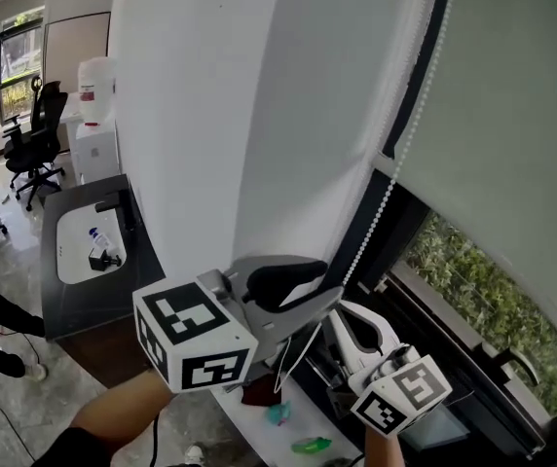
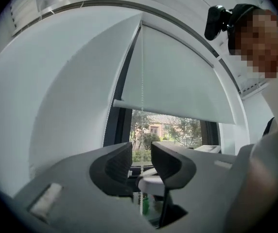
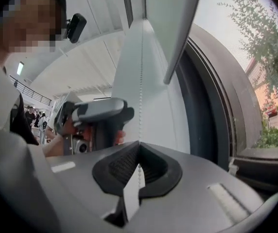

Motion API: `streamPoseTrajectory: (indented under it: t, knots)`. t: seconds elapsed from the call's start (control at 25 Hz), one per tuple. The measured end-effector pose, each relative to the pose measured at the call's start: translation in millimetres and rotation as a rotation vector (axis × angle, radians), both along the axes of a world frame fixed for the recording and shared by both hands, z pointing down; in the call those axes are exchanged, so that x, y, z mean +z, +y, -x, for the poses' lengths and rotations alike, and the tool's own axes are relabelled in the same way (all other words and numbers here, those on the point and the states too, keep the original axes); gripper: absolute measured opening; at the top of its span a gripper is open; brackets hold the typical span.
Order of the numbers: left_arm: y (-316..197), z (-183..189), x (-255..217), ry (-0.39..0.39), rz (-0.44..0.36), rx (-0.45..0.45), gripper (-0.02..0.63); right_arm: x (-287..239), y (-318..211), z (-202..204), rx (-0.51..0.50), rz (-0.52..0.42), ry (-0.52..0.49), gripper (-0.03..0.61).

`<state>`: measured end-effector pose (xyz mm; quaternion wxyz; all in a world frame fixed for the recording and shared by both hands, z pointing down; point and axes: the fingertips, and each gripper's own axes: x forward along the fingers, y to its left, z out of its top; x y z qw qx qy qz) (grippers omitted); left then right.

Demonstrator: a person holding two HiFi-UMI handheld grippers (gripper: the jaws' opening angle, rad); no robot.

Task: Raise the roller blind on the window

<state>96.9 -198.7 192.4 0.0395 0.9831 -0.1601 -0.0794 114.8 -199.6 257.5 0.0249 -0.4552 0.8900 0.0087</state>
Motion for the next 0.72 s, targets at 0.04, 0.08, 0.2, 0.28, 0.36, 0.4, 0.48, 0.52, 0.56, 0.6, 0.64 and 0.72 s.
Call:
streamPoseTrajectory:
  t: [0.04, 0.08, 0.2, 0.28, 0.36, 0.4, 0.48, 0.52, 0.56, 0.6, 0.64, 0.72]
  knots:
    - [-2, -4, 4, -0.012, -0.001, -0.002, 0.127, 13, 1, 0, 0.000, 0.021, 0.004, 0.006]
    - [-3, -9, 10, -0.024, -0.005, -0.003, 0.127, 26, 1, 0, 0.005, 0.038, 0.007, 0.006]
    - [-3, -17, 22, -0.047, -0.027, -0.008, 0.122, 60, 1, -6, 0.029, 0.081, -0.006, 0.006]
    - [-3, -22, 24, -0.073, -0.039, -0.013, 0.114, 71, 3, -7, 0.027, 0.101, -0.022, 0.006]
    - [-4, -27, 25, -0.106, -0.051, -0.016, 0.114, 79, 4, -5, 0.027, 0.110, -0.021, 0.006]
    - [-3, -29, 25, -0.115, -0.059, -0.017, 0.113, 82, 4, -5, 0.029, 0.114, -0.019, 0.006]
    - [-2, -31, 25, -0.120, -0.075, -0.022, 0.078, 88, 5, -5, 0.030, 0.121, -0.019, 0.006]
    - [-2, -32, 24, -0.121, -0.084, -0.026, 0.044, 90, 5, -6, 0.032, 0.122, -0.017, 0.006]
    - [-2, -34, 24, -0.125, -0.092, -0.030, 0.019, 90, 5, -6, 0.035, 0.122, -0.015, 0.006]
    - [-3, -35, 24, -0.129, -0.097, -0.034, 0.018, 90, 5, -6, 0.037, 0.121, -0.012, 0.006]
    - [-4, -35, 24, -0.132, -0.096, -0.037, 0.018, 90, 5, -5, 0.039, 0.122, -0.009, 0.006]
    - [-4, -35, 26, -0.126, -0.076, -0.033, 0.016, 91, 6, -3, 0.040, 0.122, -0.006, 0.006]
